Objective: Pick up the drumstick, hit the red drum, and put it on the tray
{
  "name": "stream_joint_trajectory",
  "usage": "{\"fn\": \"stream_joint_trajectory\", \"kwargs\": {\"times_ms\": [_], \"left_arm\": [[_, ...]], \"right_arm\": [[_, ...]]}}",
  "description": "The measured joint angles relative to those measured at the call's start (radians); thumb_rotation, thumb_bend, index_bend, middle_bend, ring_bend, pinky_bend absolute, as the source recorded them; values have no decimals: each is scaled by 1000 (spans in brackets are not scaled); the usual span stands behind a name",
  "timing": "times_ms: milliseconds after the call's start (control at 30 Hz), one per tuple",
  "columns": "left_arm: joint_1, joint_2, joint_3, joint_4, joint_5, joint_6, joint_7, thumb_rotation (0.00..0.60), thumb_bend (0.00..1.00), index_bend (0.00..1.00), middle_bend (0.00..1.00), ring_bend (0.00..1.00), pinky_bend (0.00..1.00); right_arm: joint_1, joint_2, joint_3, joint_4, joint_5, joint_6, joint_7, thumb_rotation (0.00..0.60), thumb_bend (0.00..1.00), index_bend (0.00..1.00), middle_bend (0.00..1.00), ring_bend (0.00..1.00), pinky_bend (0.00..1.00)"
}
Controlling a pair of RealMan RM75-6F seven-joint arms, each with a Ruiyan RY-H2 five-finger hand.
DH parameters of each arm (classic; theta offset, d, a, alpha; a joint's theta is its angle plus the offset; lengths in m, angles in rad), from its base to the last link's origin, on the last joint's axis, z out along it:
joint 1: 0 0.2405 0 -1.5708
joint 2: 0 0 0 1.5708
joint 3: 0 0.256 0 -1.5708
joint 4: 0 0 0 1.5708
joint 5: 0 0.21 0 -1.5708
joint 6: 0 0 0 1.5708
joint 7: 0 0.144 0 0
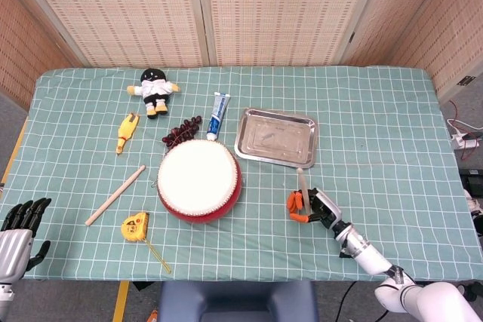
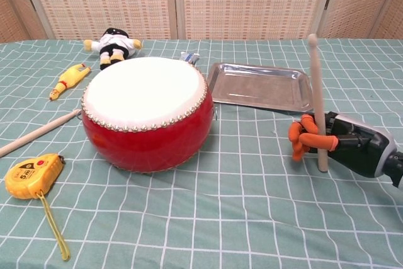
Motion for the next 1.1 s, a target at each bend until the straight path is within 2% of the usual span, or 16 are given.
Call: {"fn": "stream_joint_trajectory", "kwargs": {"times_ms": [267, 567, 733, 933, 1100], "left_arm": [[-2, -6, -1, 12, -2, -6, -9, 600, 344, 62, 60, 36, 43], [-1, -11, 1, 24, -5, -8, -20, 600, 343, 61, 60, 36, 42], [-1, -11, 1, 27, -5, -9, -23, 600, 343, 61, 61, 36, 42], [-1, -11, 1, 27, -4, -8, -24, 600, 343, 62, 61, 36, 42], [-1, -10, -2, 28, -5, -6, -18, 600, 344, 62, 63, 36, 42]], "right_arm": [[4, -12, 7, -10, 12, -13, -40, 600, 141, 989, 776, 796, 787], [-1, -18, 18, -30, 23, 0, -80, 600, 142, 1000, 914, 976, 994], [-3, 2, 25, -74, 24, 21, -100, 600, 141, 1000, 955, 1000, 1000], [-4, 60, 36, -177, 23, 53, -155, 600, 168, 1000, 963, 1000, 1000], [2, 129, 55, -271, 23, 78, -255, 600, 197, 1000, 963, 1000, 1000]]}}
